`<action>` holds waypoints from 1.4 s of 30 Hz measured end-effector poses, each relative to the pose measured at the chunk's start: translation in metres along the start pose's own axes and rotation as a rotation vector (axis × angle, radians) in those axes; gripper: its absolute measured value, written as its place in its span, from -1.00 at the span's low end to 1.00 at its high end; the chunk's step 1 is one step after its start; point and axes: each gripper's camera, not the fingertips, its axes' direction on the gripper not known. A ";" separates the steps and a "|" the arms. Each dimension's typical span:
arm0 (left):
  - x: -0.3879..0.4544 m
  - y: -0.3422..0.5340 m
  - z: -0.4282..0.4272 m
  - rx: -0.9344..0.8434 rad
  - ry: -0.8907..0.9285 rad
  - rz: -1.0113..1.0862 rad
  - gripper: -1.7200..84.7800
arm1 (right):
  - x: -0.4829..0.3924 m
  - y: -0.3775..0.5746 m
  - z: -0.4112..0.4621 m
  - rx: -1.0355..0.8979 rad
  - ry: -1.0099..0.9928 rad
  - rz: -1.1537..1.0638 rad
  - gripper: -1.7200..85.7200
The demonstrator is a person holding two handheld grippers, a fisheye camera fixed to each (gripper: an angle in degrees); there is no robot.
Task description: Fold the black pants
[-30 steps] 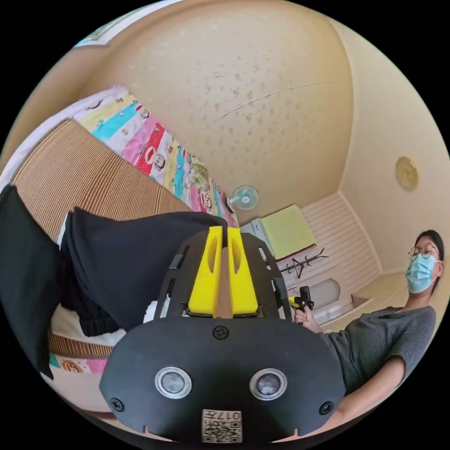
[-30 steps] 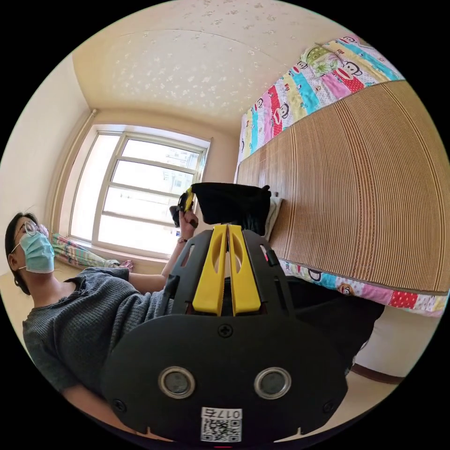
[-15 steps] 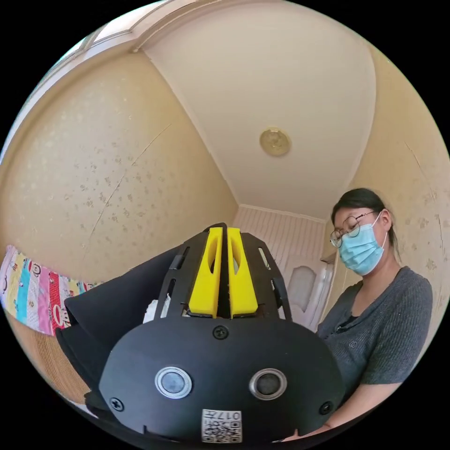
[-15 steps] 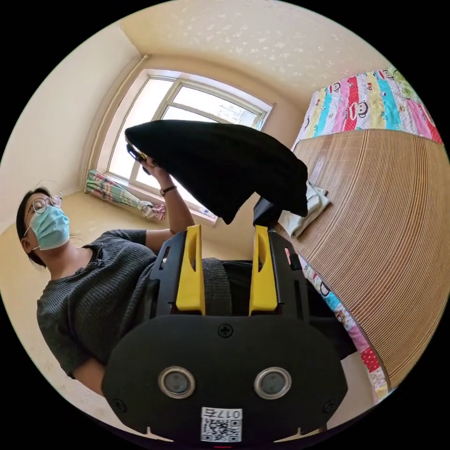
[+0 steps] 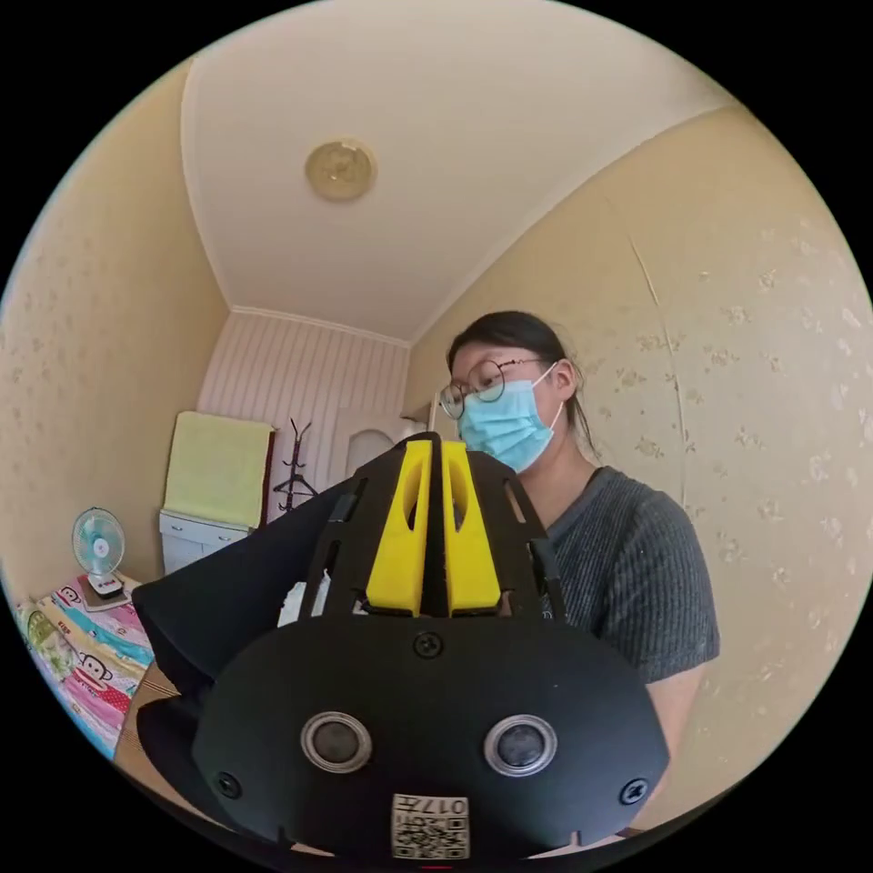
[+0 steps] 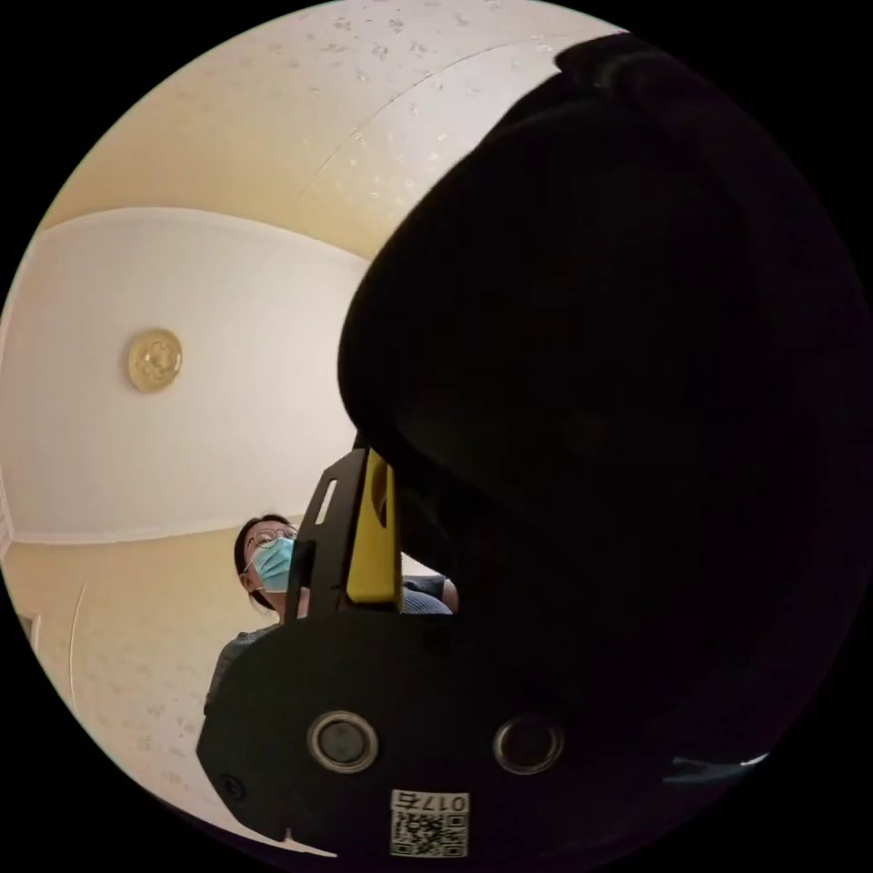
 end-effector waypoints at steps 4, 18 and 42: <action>-0.038 0.054 0.021 -0.074 0.008 -0.141 -0.97 | -0.066 -0.027 0.011 -0.069 0.132 -0.181 -0.96; -0.147 0.231 0.060 -0.584 -0.139 -0.633 -0.96 | -0.300 0.079 0.075 -0.724 -0.415 -1.283 -0.98; -0.338 0.367 0.034 0.236 0.248 -1.219 -0.74 | -0.150 0.143 0.140 -0.747 -0.801 -1.187 -0.97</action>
